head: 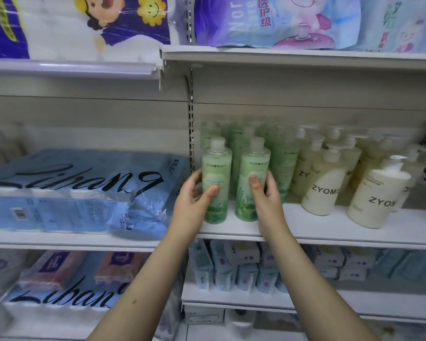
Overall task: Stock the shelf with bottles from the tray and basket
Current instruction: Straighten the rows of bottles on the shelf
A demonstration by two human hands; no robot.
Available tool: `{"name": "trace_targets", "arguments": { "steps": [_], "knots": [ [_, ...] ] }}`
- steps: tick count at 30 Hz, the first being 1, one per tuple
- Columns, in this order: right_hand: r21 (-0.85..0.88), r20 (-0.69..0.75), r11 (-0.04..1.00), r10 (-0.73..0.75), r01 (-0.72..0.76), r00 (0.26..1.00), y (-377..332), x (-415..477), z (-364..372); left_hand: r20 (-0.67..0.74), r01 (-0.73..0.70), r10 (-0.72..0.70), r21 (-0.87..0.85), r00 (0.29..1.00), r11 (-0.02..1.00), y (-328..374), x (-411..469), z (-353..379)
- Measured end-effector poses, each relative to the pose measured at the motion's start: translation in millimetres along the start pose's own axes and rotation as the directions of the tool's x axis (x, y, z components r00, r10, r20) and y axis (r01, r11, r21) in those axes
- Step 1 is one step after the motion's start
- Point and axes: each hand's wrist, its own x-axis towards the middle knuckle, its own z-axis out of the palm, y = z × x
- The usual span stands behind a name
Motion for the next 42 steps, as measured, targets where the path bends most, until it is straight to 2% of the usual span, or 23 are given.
{"name": "trace_targets", "arguments": {
  "steps": [5, 12, 16, 20, 23, 29, 34, 42],
  "knots": [
    [0.000, -0.026, 1.000, 0.027, -0.027, 0.999, -0.4, -0.9, 1.1, 0.031, 0.043, -0.041, -0.049, 0.999, 0.998, 9.1, 2.4, -4.0],
    [0.009, -0.023, 1.000, 0.027, -0.027, 0.999, -2.4, -0.9, 2.5, -0.008, -0.016, 0.016, -0.050, 1.000, 0.999, 39.1, 36.1, -4.4],
    [0.030, -0.028, 0.999, 0.036, -0.035, 0.999, -1.7, 0.2, 2.0, 0.018, -0.013, 0.016, -0.152, 1.000, 0.988, 52.3, 54.1, -5.8],
    [0.048, -0.029, 0.998, 0.047, -0.046, 0.998, -1.3, 1.7, 1.9, 0.059, -0.058, 0.067, -0.155, 0.996, 0.986, 60.6, 64.3, -4.2],
    [0.057, -0.035, 0.997, 0.047, -0.045, 0.998, -1.6, 2.0, 2.3, 0.108, -0.040, 0.056, -0.145, 0.993, 0.989, 59.7, 68.9, -3.3],
    [0.062, -0.041, 0.997, 0.053, -0.051, 0.998, -2.0, 2.1, 2.2, 0.088, -0.031, 0.052, -0.230, 0.995, 0.973, 62.5, 78.8, -5.4],
    [0.061, -0.045, 0.996, 0.066, -0.063, 0.997, -4.0, 1.1, 2.8, 0.027, -0.007, 0.011, -0.151, 1.000, 0.989, 66.3, 102.6, -4.0],
    [0.088, -0.048, 0.992, 0.089, -0.085, 0.995, -7.1, 1.7, 3.5, 0.031, -0.001, -0.001, 0.085, 1.000, 0.996, 55.3, 137.2, -2.8]
  ]
}}
